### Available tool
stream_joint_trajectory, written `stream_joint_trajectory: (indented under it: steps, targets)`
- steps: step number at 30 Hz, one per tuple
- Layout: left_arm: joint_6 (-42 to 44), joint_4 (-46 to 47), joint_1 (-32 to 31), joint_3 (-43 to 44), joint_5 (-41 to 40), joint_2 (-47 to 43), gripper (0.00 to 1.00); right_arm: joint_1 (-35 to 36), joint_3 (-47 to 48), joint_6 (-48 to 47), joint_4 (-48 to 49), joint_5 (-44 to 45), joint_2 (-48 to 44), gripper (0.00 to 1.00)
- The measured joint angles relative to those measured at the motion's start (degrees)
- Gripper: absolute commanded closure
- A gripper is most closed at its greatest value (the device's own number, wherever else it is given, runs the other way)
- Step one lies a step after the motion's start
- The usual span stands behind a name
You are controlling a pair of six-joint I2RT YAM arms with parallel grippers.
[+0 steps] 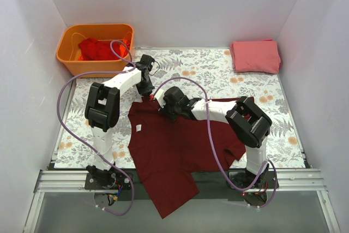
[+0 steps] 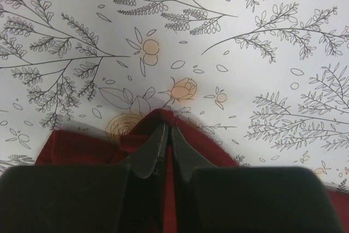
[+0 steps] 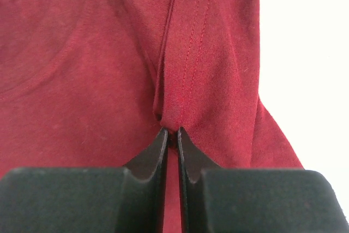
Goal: Fold and stack the t-shirts
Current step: Fold the tshirt
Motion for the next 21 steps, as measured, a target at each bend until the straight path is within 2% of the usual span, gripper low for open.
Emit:
stream_joint_trajectory:
  steps: [5,11,13,16,21]
  targets:
    - [0.0,-1.3,0.0,0.0,0.0,-1.8,0.99,0.0,0.0,0.5,-1.7,-1.7,-2.3,0.85]
    - [0.0,-2.3,0.0,-1.1,0.1,-8.1,0.98,0.0,-0.2,1.2,-3.7,-3.5,-5.3,0.85]
    - [-0.1,-2.4,0.0,-2.0,0.5,-10.1,0.98,0.0,-0.2,1.4,-4.2,-4.0,-5.7,0.87]
    - [-0.4,-2.5,0.0,-4.3,1.3,-12.9,0.98,0.0,-0.4,1.6,-5.3,-4.9,-5.9,0.97]
    - [-2.1,-4.0,-0.3,-10.9,3.0,-19.5,0.98,0.0,-1.5,2.0,-8.4,-7.3,-7.2,0.99]
